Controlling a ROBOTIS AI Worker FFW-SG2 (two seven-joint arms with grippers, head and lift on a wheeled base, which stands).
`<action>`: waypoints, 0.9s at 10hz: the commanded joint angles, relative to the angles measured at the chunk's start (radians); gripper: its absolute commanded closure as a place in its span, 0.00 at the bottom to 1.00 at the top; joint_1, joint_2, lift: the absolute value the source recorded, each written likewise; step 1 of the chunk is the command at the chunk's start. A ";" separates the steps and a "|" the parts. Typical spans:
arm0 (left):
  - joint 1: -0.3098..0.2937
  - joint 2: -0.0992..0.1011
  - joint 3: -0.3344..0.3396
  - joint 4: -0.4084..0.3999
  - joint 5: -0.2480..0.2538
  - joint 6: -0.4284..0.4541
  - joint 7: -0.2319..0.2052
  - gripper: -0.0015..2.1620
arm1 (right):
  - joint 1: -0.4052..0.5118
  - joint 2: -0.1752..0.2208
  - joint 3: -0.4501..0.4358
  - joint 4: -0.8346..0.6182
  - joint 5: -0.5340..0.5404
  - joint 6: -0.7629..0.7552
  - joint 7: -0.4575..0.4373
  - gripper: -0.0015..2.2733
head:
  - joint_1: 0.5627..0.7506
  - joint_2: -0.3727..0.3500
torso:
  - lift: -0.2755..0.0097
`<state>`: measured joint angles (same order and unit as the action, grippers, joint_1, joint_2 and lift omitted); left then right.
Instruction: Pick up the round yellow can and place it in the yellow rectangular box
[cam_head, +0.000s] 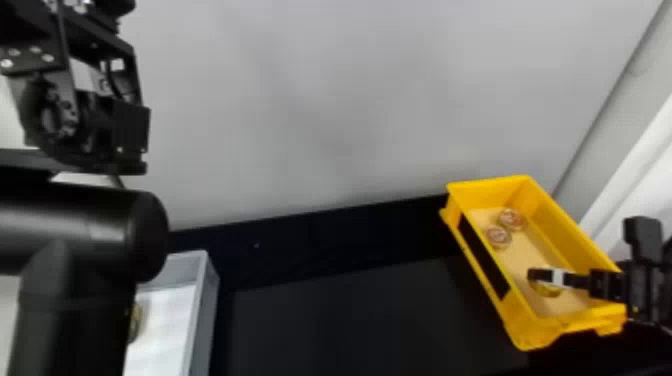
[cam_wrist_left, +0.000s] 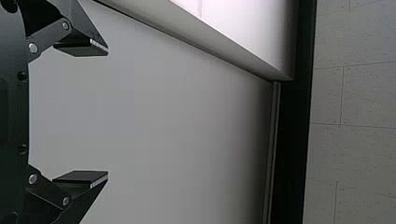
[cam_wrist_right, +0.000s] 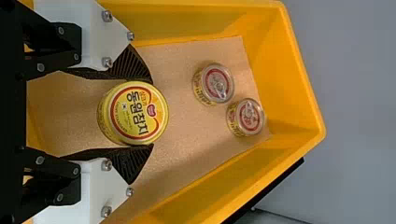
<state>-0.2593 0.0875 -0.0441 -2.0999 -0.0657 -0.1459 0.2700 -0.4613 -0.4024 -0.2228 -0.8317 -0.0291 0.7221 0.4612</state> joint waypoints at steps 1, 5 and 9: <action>-0.002 0.000 0.000 0.001 0.000 -0.003 -0.001 0.15 | -0.007 -0.004 0.003 0.014 0.000 0.007 -0.004 0.26 | 0.95 0.54 | 0.96; -0.002 -0.002 0.000 0.004 0.000 -0.004 -0.001 0.15 | -0.005 0.002 0.007 0.002 -0.034 -0.001 -0.053 0.00 | 0.95 0.54 | 0.96; 0.002 -0.003 0.013 0.000 -0.003 -0.004 -0.006 0.15 | 0.020 0.004 0.013 -0.251 -0.101 -0.096 -0.101 0.02 | 0.95 0.54 | 0.96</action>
<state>-0.2590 0.0851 -0.0380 -2.0957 -0.0668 -0.1505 0.2665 -0.4603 -0.3993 -0.2118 -0.9124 -0.1112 0.6531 0.3859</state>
